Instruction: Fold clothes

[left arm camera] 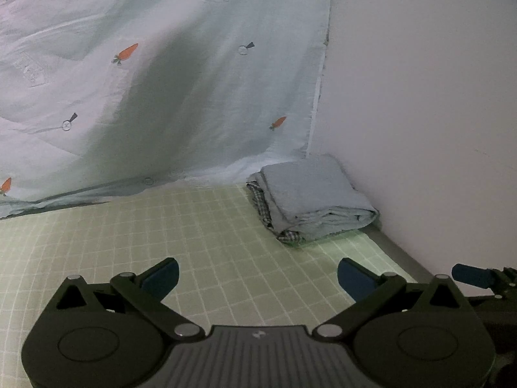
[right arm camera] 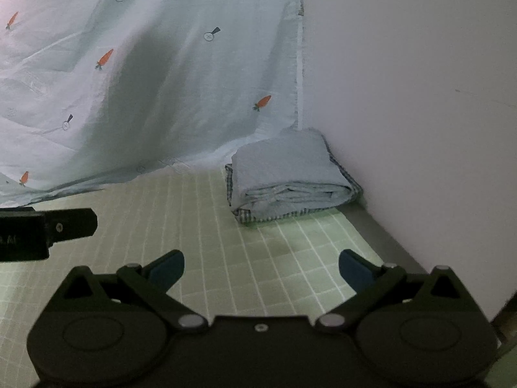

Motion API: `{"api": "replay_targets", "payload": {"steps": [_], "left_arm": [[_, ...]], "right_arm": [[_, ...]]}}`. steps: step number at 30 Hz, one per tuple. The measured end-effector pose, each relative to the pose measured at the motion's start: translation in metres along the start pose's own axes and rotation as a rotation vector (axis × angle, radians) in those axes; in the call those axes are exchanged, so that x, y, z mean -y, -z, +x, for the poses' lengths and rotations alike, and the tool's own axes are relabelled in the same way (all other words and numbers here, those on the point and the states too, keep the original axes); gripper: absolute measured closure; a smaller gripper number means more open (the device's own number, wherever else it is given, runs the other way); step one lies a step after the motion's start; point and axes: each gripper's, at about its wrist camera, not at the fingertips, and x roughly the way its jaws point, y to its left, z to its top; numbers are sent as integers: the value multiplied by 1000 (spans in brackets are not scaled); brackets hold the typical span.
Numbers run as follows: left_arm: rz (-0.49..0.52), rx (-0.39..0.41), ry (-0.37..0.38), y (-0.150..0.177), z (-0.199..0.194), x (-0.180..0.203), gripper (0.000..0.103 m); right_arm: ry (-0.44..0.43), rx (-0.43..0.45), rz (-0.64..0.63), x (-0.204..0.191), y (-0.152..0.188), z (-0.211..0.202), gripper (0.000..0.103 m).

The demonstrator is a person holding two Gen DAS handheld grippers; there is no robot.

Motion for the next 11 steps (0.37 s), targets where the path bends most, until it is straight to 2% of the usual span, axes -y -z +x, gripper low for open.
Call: {"api": "replay_targets", "payload": {"steps": [11], "left_arm": [[31,-3,46,4,-5,4,0]], "right_arm": [[33,11,23,1,3,-9,0]]}}
